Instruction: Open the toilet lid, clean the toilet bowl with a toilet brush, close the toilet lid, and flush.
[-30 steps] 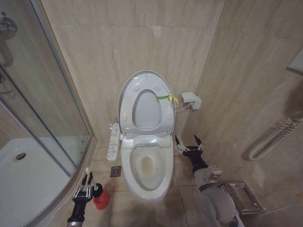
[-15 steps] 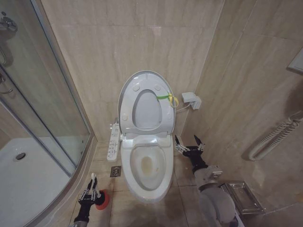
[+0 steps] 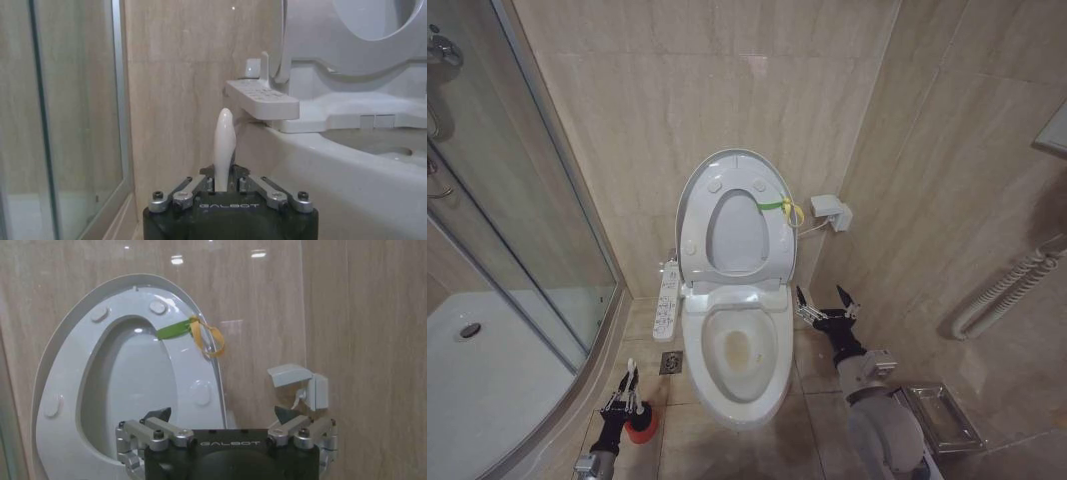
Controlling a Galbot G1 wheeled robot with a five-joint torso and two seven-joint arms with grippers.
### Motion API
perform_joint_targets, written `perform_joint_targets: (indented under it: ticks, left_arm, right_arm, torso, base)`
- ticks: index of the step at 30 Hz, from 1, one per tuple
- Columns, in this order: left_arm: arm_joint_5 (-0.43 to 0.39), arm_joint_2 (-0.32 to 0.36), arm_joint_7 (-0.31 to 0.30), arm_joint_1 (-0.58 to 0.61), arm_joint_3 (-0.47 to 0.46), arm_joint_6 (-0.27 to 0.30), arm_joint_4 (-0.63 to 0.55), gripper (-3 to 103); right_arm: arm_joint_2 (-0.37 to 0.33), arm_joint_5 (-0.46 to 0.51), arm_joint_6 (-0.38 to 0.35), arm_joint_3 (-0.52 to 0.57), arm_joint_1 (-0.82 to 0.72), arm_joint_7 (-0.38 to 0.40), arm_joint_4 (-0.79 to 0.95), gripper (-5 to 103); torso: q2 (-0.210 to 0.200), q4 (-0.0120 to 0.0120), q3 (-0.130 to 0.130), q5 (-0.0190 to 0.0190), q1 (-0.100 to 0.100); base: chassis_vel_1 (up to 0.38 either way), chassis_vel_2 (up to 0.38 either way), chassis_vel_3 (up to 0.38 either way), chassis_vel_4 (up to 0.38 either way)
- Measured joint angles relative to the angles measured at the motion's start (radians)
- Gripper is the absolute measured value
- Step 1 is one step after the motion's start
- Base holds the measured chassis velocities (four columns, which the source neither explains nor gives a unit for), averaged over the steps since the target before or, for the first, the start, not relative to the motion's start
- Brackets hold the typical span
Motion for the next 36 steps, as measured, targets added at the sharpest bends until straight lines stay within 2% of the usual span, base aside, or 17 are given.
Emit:
perform_joint_targets:
  ticks: [11, 19, 36]
  left_arm:
    - [0.001, 0.025, 0.001, 0.012, 0.003, 0.016, -0.042, 18]
    - [0.001, 0.016, 0.006, -0.010, 0.014, 0.015, 0.020, 18]
    - [-0.001, -0.009, 0.061, -0.054, 0.025, 0.017, 0.159, 18]
  right_arm:
    - [0.000, 0.000, 0.000, 0.000, 0.000, 0.000, 0.000, 100]
    - [0.000, 0.000, 0.000, 0.000, 0.000, 0.000, 0.000, 100]
    - [0.000, 0.000, 0.000, 0.000, 0.000, 0.000, 0.000, 100]
  torso:
    - [0.000, 0.0001, 0.000, 0.0001, 0.000]
    - [0.000, 0.0002, 0.000, 0.0001, 0.000]
    - [0.000, 0.0001, 0.000, 0.0000, 0.000]
  base:
    - [0.000, 0.000, 0.000, 0.000]
    - [0.000, 0.000, 0.000, 0.000]
    - [0.000, 0.000, 0.000, 0.000]
